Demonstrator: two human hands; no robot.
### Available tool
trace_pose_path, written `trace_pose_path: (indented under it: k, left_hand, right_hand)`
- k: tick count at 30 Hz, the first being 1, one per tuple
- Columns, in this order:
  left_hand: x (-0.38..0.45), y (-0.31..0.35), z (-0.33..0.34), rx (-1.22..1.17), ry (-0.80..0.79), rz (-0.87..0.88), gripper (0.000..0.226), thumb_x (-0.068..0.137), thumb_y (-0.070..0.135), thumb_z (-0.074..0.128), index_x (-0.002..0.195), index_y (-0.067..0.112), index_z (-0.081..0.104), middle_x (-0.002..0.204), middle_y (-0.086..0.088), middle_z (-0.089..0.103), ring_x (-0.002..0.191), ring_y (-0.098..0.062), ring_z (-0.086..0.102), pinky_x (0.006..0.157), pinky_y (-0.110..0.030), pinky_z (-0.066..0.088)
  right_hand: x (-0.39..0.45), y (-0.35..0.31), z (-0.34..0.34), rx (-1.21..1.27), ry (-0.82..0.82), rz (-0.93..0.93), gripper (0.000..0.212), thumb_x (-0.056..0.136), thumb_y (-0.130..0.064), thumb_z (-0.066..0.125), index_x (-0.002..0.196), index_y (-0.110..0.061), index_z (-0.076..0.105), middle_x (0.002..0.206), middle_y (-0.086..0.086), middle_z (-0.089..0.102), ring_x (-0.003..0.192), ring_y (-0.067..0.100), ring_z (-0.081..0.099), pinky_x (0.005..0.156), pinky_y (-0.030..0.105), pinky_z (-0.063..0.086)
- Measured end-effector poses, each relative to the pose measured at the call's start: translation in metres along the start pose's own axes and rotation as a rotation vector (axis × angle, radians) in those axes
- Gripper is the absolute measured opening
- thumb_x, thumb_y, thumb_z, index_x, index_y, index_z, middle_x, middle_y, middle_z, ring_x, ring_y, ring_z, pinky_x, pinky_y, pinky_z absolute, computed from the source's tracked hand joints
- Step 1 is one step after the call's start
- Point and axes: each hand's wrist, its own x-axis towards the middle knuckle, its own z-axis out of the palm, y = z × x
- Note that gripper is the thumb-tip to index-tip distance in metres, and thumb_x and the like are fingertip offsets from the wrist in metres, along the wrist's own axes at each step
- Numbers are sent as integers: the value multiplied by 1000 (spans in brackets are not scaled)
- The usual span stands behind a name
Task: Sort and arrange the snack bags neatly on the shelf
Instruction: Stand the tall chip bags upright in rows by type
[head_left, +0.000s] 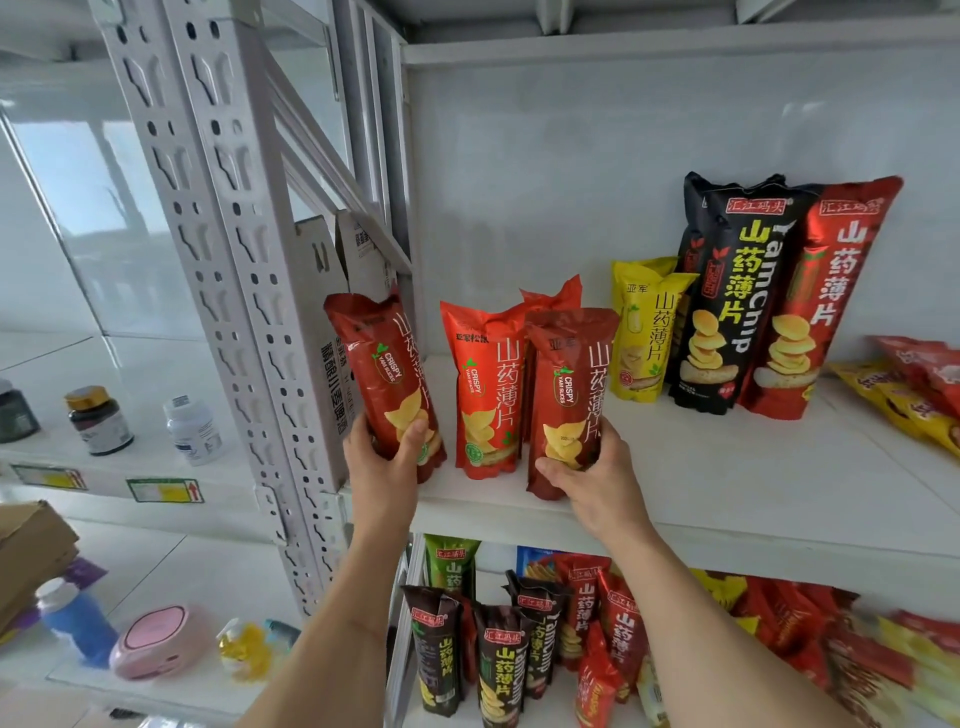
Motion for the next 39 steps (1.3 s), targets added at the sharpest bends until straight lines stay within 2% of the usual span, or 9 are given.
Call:
trace_pose_path:
  k: [5, 10, 14, 17, 23, 28, 31, 35, 39]
  left_hand:
    - [-34, 16, -4, -31, 31, 67, 67, 86, 47, 71, 144, 32, 42, 128, 8, 41, 109, 5, 50, 86, -23, 48]
    - [-67, 23, 3, -43, -71, 84, 70, 80, 56, 69, 141, 30, 47, 125, 3, 47, 110, -7, 57, 68, -10, 52]
    - [-88, 25, 16, -78, -182, 55, 74, 79, 68, 67, 141, 32, 48, 126, 2, 55, 112, -13, 62, 83, -30, 59]
    - [-102, 24, 33, -81, -258, 18, 74, 81, 69, 63, 142, 30, 45, 129, 1, 57, 115, -15, 62, 89, -38, 59]
    - [-128, 32, 82, -77, -355, 0, 81, 79, 78, 58, 146, 37, 39, 139, 5, 53, 125, -14, 57, 100, -44, 53]
    - [-148, 57, 123, -142, -406, -34, 65, 89, 62, 58, 146, 34, 41, 135, 11, 59, 121, -9, 58, 94, -26, 49]
    - [-155, 69, 144, -142, -435, -28, 67, 89, 63, 56, 147, 34, 41, 133, 14, 61, 119, -6, 59, 86, -19, 46]
    - [-152, 71, 169, -159, -456, -73, 61, 91, 58, 57, 144, 32, 44, 129, 11, 64, 114, -7, 63, 81, -17, 49]
    - [-136, 64, 188, -150, -454, -103, 63, 91, 55, 60, 145, 27, 42, 130, 6, 63, 114, -10, 63, 78, -17, 51]
  right_hand:
    - [-20, 0, -7, 21, 4, 12, 97, 46, -75, 80, 131, -42, 46, 125, -3, 59, 111, 14, 62, 94, 44, 55]
    - [-53, -10, -26, 7, -18, 8, 86, 55, -65, 83, 129, -41, 47, 128, -4, 58, 113, 13, 60, 99, 42, 52]
    - [-79, -19, -47, 11, -36, 9, 62, 75, -39, 83, 126, -40, 47, 125, -7, 56, 109, 9, 58, 91, 26, 48]
    - [-94, -21, -66, 41, -65, -2, 45, 78, -32, 81, 102, -48, 47, 105, -22, 58, 92, -7, 57, 75, 13, 45]
    - [-112, -9, -114, 54, -52, 13, 45, 74, -37, 84, 97, -56, 50, 104, -20, 66, 97, 7, 68, 89, 36, 56]
    - [-121, -3, -155, 28, -60, 12, 45, 75, -37, 83, 100, -48, 48, 102, -25, 60, 92, -5, 60, 78, 21, 49]
    - [-119, -1, -171, -16, -43, 6, 55, 74, -43, 82, 113, -45, 43, 107, -20, 57, 93, -4, 56, 75, 18, 44]
    - [-107, 3, -187, -38, -43, -1, 51, 76, -42, 81, 111, -44, 44, 100, -27, 56, 85, -12, 54, 66, 7, 40]
    - [-86, 5, -188, -52, -66, 2, 51, 75, -44, 81, 112, -43, 45, 103, -24, 55, 87, -11, 55, 65, 7, 40]
